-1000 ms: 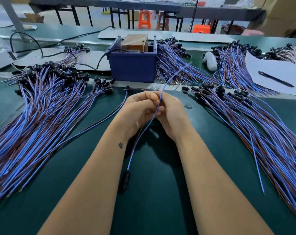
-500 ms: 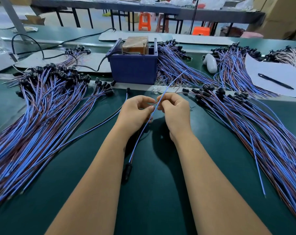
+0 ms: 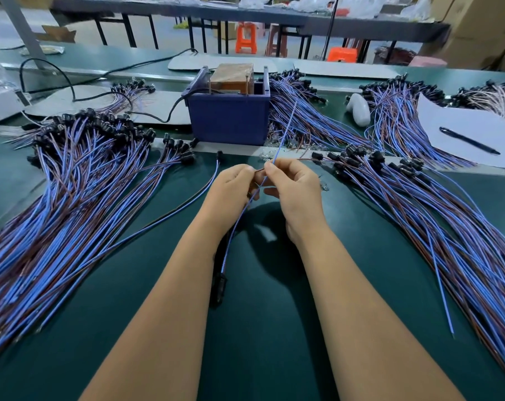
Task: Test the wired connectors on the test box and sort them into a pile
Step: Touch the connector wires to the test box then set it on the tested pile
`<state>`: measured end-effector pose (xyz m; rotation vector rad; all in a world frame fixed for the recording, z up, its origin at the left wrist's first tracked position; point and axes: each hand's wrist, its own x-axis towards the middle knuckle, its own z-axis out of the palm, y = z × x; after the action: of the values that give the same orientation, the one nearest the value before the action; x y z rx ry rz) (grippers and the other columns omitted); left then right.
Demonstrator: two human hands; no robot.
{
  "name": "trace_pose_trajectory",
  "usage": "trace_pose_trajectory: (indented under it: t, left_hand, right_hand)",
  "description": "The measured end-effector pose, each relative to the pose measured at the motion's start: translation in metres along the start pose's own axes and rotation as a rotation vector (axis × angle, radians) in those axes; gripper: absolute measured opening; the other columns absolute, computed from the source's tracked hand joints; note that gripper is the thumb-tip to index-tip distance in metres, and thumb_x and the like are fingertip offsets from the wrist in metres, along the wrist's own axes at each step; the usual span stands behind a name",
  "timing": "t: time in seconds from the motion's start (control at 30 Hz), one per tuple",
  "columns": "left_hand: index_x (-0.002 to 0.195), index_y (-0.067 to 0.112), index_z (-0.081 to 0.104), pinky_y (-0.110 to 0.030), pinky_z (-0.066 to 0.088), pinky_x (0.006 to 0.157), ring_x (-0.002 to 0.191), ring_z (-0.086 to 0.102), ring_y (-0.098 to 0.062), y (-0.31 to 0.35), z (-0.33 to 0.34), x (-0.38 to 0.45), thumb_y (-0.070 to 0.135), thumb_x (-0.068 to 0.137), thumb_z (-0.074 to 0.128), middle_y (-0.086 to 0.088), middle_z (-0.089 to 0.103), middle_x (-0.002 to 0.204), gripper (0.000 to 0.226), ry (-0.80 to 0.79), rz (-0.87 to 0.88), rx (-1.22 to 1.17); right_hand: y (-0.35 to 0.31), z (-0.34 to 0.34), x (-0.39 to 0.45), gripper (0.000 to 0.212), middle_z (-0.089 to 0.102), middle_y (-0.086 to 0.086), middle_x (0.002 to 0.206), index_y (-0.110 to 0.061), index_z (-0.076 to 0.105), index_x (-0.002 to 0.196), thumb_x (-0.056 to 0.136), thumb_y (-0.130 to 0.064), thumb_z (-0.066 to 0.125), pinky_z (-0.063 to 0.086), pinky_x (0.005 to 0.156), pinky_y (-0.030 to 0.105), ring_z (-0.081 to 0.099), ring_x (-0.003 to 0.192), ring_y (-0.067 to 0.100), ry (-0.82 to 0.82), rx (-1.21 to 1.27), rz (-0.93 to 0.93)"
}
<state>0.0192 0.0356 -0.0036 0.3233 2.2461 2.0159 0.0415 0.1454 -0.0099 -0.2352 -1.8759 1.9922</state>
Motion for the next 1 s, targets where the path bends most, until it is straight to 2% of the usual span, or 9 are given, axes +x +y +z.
trace_pose_trajectory:
  t: [0.17,0.27,0.33,0.5,0.67,0.83,1.0]
  left_hand:
    - [0.071,0.021,0.068,-0.017,0.043,0.048,0.052,0.047,-0.005,-0.004,-0.012,0.005,0.016,0.099,0.049,0.007,0.06,0.07,0.034,0.086,-0.053,-0.097]
    - [0.081,0.015,0.065,-0.017,0.046,0.049,0.05,0.05,-0.004,-0.003,-0.026,0.008,0.013,0.104,0.045,0.006,0.059,0.064,0.03,0.118,-0.049,-0.317]
    - [0.088,0.012,0.063,-0.018,0.048,0.051,0.051,0.051,-0.005,-0.004,-0.032,0.008,0.011,0.105,0.043,0.006,0.061,0.061,0.026,0.121,-0.007,-0.392]
    - [0.093,0.014,0.064,-0.019,0.051,0.055,0.053,0.056,-0.005,-0.006,-0.031,0.007,0.01,0.104,0.046,0.007,0.065,0.062,0.022,0.171,0.019,-0.313]
    - [0.087,0.018,0.064,-0.022,0.052,0.056,0.055,0.057,-0.009,-0.003,-0.032,0.005,0.01,0.102,0.046,0.005,0.066,0.065,0.025,0.182,0.073,-0.358]
    - [0.072,0.022,0.061,-0.021,0.045,0.05,0.05,0.05,-0.011,-0.004,-0.035,0.005,0.01,0.093,0.046,0.002,0.062,0.06,0.029,0.293,0.078,-0.379]
    - [0.066,0.017,0.05,-0.023,0.025,0.042,0.043,0.027,-0.012,-0.006,-0.042,0.01,0.008,0.082,0.038,0.003,0.037,0.046,0.021,0.368,0.059,-0.484]
  right_hand:
    - [-0.001,0.0,-0.001,0.01,0.071,0.003,0.079,-0.016,0.057,0.092,0.1,-0.011,0.052,0.056,0.071,0.031,0.067,0.07,0.017,-0.036,0.055,-0.019]
    - [-0.003,0.0,-0.002,0.012,0.064,-0.004,0.061,-0.017,0.054,0.092,0.101,-0.011,0.049,0.054,0.059,0.026,0.061,0.053,0.012,-0.001,0.09,-0.017]
    - [-0.003,0.0,-0.002,0.012,0.058,-0.007,0.055,-0.016,0.056,0.092,0.101,-0.011,0.049,0.052,0.056,0.025,0.054,0.049,0.009,0.035,0.093,-0.012]
    - [-0.001,0.0,-0.001,0.014,0.05,-0.004,0.058,-0.016,0.064,0.093,0.099,-0.013,0.052,0.041,0.049,0.016,0.045,0.05,0.007,0.07,0.015,-0.017]
    - [0.001,0.004,-0.002,0.02,0.048,-0.006,0.061,-0.02,0.067,0.091,0.098,-0.011,0.051,0.039,0.053,0.022,0.043,0.053,0.004,0.014,-0.05,0.004]
    - [0.0,0.005,-0.003,0.02,0.045,-0.004,0.062,-0.019,0.069,0.095,0.097,-0.01,0.051,0.036,0.053,0.023,0.039,0.054,0.007,0.0,-0.064,0.006]
    - [-0.001,0.005,-0.004,0.023,0.043,-0.009,0.055,-0.021,0.068,0.086,0.094,-0.009,0.051,0.032,0.049,0.02,0.035,0.052,0.008,0.032,-0.034,-0.001]
